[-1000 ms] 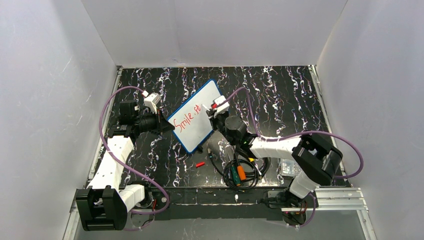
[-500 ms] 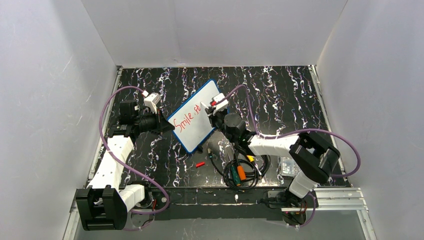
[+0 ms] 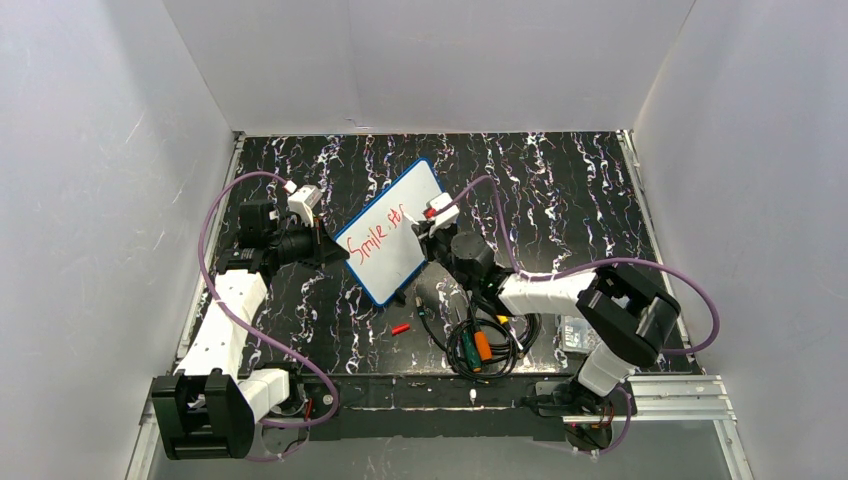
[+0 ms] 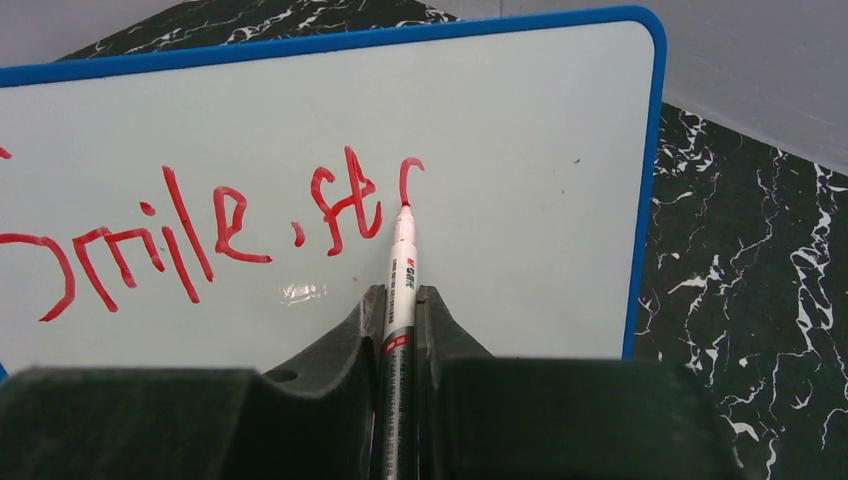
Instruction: Write a sentence on the whiteboard
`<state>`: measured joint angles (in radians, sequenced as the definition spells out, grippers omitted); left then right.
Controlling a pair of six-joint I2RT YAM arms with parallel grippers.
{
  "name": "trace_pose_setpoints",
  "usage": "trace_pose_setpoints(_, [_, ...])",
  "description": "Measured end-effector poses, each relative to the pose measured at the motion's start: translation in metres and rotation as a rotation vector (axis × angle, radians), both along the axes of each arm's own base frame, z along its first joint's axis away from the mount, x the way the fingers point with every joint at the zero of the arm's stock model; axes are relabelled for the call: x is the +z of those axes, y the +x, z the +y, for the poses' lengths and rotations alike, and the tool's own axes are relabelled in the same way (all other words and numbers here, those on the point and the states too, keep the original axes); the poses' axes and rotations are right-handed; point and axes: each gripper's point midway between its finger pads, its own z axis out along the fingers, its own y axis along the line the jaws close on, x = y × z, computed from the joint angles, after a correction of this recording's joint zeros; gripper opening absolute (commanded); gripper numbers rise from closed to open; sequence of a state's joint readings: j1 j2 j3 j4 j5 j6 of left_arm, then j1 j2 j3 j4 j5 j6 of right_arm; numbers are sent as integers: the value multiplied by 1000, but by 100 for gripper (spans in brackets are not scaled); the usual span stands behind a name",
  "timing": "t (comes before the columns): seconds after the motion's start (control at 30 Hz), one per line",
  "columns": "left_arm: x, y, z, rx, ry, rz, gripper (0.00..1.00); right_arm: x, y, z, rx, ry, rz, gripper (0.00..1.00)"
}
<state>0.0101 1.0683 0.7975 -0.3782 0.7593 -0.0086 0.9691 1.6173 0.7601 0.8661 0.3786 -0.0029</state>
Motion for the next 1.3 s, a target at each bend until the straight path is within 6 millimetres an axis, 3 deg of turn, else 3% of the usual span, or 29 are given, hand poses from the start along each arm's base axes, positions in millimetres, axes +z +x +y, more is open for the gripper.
trace_pose_setpoints(0.37, [0,0,0,1,-2,3,0,-6,0,-5,-21,-9,8,1])
trace_pose_setpoints(0.63, [0,0,0,-1,0,1,0,15,8,-1,-36,1,-38,1])
trace_pose_setpoints(0.87, [0,0,0,-1,0,1,0,18,9,0,-36,2,-44,1])
trace_pose_setpoints(1.0, [0,0,0,-1,0,1,0,16,8,0,-36,3,-39,1])
trace_pose_setpoints(1.3, [0,0,0,0,0,2,0,-8,3,-8,-39,-31,0,1])
